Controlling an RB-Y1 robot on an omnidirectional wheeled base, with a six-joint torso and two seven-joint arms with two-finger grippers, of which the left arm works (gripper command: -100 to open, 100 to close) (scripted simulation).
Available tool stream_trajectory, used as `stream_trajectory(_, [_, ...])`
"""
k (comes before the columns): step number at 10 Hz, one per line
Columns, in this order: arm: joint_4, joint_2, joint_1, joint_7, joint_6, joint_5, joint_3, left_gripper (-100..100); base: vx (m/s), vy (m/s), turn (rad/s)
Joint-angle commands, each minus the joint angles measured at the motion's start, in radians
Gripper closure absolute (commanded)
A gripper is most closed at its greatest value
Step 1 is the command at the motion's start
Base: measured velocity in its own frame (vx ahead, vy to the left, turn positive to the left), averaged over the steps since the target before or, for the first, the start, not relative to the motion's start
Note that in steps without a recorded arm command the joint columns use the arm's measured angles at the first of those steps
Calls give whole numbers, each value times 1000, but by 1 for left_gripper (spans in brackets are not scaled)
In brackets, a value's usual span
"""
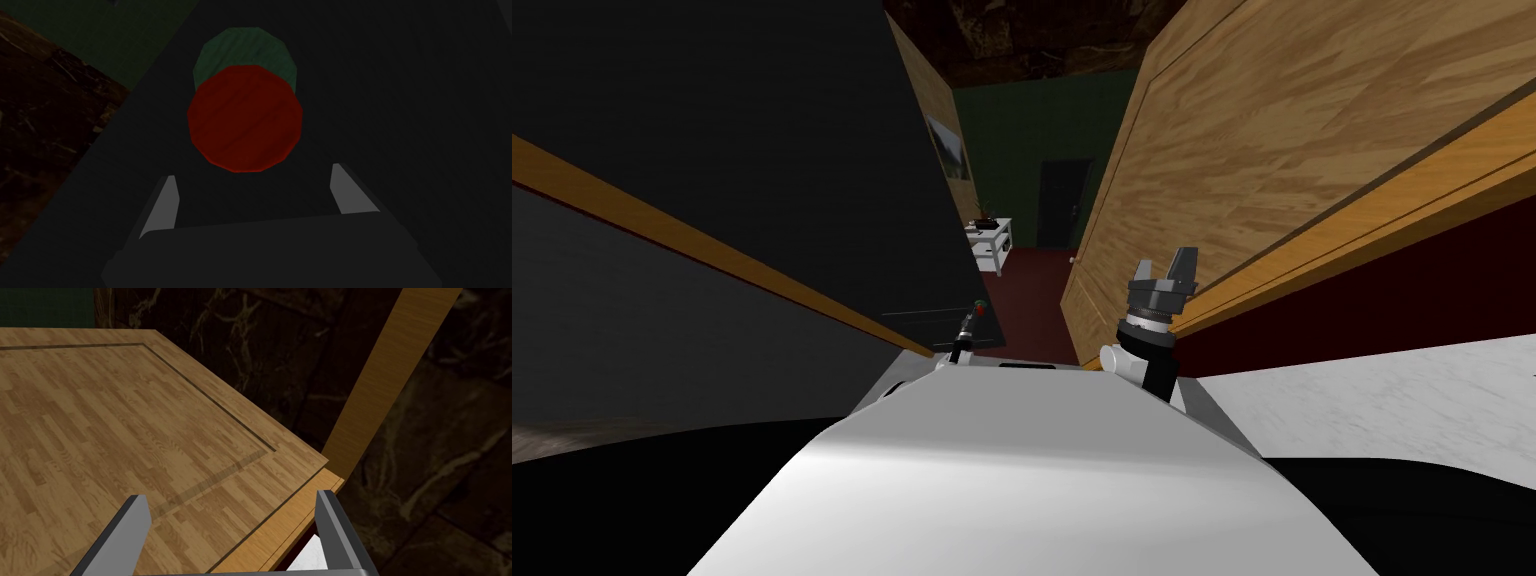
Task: Push the door open
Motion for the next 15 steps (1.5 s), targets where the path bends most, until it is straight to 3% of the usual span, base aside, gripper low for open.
stream_trajectory(1, [6,4,-1,-50,-1,-9,3,-100,-29,-34,10])
stream_trajectory(10, [27,24,0,-260,0,-51,19,-100,-42,-35,13])
stream_trajectory(14, [40,36,0,-379,1,-76,28,-100,-49,-38,16])
stream_trajectory(15, [40,36,0,-385,1,-76,28,-100,-35,-29,8])
